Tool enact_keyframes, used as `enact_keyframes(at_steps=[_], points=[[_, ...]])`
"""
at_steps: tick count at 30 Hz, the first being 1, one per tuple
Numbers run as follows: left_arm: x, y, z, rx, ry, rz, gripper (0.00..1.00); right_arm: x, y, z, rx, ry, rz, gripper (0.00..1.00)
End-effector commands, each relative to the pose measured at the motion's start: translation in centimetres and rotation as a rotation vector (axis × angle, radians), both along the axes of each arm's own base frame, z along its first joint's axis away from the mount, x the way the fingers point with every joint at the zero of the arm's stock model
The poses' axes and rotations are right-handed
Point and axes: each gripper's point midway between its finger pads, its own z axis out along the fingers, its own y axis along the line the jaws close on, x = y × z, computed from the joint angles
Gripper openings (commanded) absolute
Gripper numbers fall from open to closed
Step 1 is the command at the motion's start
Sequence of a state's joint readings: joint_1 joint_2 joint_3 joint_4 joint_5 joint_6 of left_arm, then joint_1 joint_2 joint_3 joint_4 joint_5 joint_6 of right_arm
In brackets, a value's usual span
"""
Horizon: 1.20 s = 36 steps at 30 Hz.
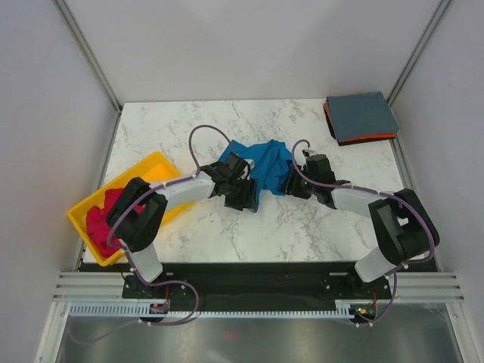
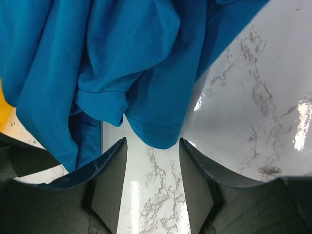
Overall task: Fold and stack the t-shirts
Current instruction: Flatten the tshirt out
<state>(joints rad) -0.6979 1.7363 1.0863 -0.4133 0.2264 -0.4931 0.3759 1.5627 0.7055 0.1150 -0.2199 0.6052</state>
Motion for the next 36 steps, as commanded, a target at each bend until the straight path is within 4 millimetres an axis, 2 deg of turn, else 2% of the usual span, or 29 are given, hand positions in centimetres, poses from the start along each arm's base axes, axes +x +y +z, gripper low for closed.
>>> enact_keyframes(at_steps=[1, 3, 6, 7, 8, 9, 11, 12, 14, 15, 16, 17, 18, 19, 20, 21, 22, 23, 24, 25, 26, 27, 29, 30, 31, 32, 33, 34, 36], points=[[1.5, -1.0, -0.8, -0.016, -0.026, 0.053, 0.62, 1.5, 0.6, 0.8, -0.003, -0.074, 0.016, 0.55], [1.7, -1.0, -1.5, 0.0, -0.019, 0.06, 0.59, 1.5, 0.4, 0.4, -0.019, -0.068, 0.015, 0.56], [2.0, -0.9, -1.8, 0.013, -0.025, 0.066, 0.46, 1.3, 0.6, -0.4, -0.035, -0.057, 0.019, 0.54], [2.2, -1.0, -1.6, 0.012, -0.032, 0.065, 0.32, 1.3, 0.5, -0.7, -0.041, -0.053, 0.016, 0.54], [2.3, -0.8, -1.4, 0.018, -0.038, 0.07, 0.25, 1.3, 0.6, -0.8, -0.044, -0.049, 0.015, 0.52], [2.5, -0.9, -0.8, 0.014, -0.053, 0.064, 0.13, 1.3, 0.5, -1.3, -0.056, -0.034, 0.008, 0.47], [3.0, -0.6, 0.0, 0.029, -0.077, 0.066, 0.03, 1.8, -0.2, -1.6, -0.102, -0.021, -0.012, 0.37], [3.2, -0.5, 0.8, 0.041, -0.091, 0.06, 0.02, 2.0, -0.6, -1.7, -0.123, -0.02, -0.027, 0.27], [3.8, 0.0, 2.7, 0.052, -0.14, 0.069, 0.02, 2.6, -1.1, -1.2, -0.152, -0.032, -0.036, 0.15], [4.0, 0.3, 3.7, 0.066, -0.159, 0.068, 0.02, 2.8, -1.2, -0.6, -0.151, -0.04, -0.037, 0.04], [4.2, 0.7, 5.2, 0.067, -0.188, 0.076, 0.02, 2.6, -1.5, -0.3, -0.163, -0.029, -0.037, 0.0], [4.6, 1.4, 6.1, 0.087, -0.217, 0.093, 0.02, 3.5, -1.6, 1.0, -0.166, -0.059, -0.055, 0.0], [4.7, 1.9, 7.1, 0.107, -0.235, 0.097, 0.02, 3.2, -2.1, 2.0, -0.179, -0.055, -0.065, 0.0], [4.8, 2.2, 8.3, 0.107, -0.259, 0.106, 0.02, 2.4, -3.0, 2.1, -0.221, -0.014, -0.079, 0.0], [5.0, 2.7, 10.2, 0.104, -0.301, 0.124, 0.02, 3.2, -3.8, 3.9, -0.255, -0.043, -0.118, 0.0], [5.2, 2.9, 12.1, 0.092, -0.332, 0.131, 0.02, 3.1, -4.4, 6.0, -0.269, -0.073, -0.141, 0.0], [4.7, 3.6, 13.0, 0.108, -0.336, 0.136, 0.02, 2.1, -5.4, 6.6, -0.307, -0.045, -0.153, 0.0], [4.5, 4.3, 15.0, 0.1, -0.371, 0.155, 0.02, 2.6, -6.5, 8.9, -0.342, -0.083, -0.207, 0.0], [4.6, 4.5, 17.3, 0.078, -0.405, 0.169, 0.02, 2.2, -7.3, 11.3, -0.35, -0.121, -0.238, 0.0], [4.4, 4.9, 18.8, 0.07, -0.426, 0.179, 0.02, 0.8, -8.5, 11.8, -0.393, -0.084, -0.249, 0.0], [3.7, 6.0, 19.8, 0.091, -0.431, 0.192, 0.02, 0.9, -9.2, 14.5, -0.401, -0.125, -0.285, 0.0], [3.5, 6.5, 23.3, 0.042, -0.491, 0.214, 0.02, 0.2, -10.7, 17.2, -0.422, -0.173, -0.345, 0.0], [2.4, 7.8, 26.0, 0.03, -0.522, 0.232, 0.02, -1.8, -12.5, 21.9, -0.425, -0.233, -0.398, 0.0], [1.6, 8.4, 29.5, -0.029, -0.577, 0.246, 0.02, -2.4, -13.3, 23.6, -0.431, -0.263, -0.427, 0.0], [1.1, 8.8, 30.9, -0.055, -0.596, 0.252, 0.02, -3.4, -14.0, 26.1, -0.42, -0.289, -0.449, 0.0], [0.3, 9.1, 31.9, -0.077, -0.599, 0.247, 0.02, -4.1, -14.5, 27.7, -0.406, -0.314, -0.467, 0.0], [-0.8, 9.6, 34.6, -0.143, -0.64, 0.255, 0.02, -5.2, -14.9, 29.6, -0.376, -0.349, -0.488, 0.0], [-1.4, 9.9, 35.7, -0.173, -0.654, 0.257, 0.02, -6.3, -15.3, 31.7, -0.351, -0.377, -0.494, 0.0], [-2.7, 9.9, 37.5, -0.242, -0.661, 0.245, 0.02, -8.0, -15.7, 34.0, -0.3, -0.424, -0.501, 0.0]])
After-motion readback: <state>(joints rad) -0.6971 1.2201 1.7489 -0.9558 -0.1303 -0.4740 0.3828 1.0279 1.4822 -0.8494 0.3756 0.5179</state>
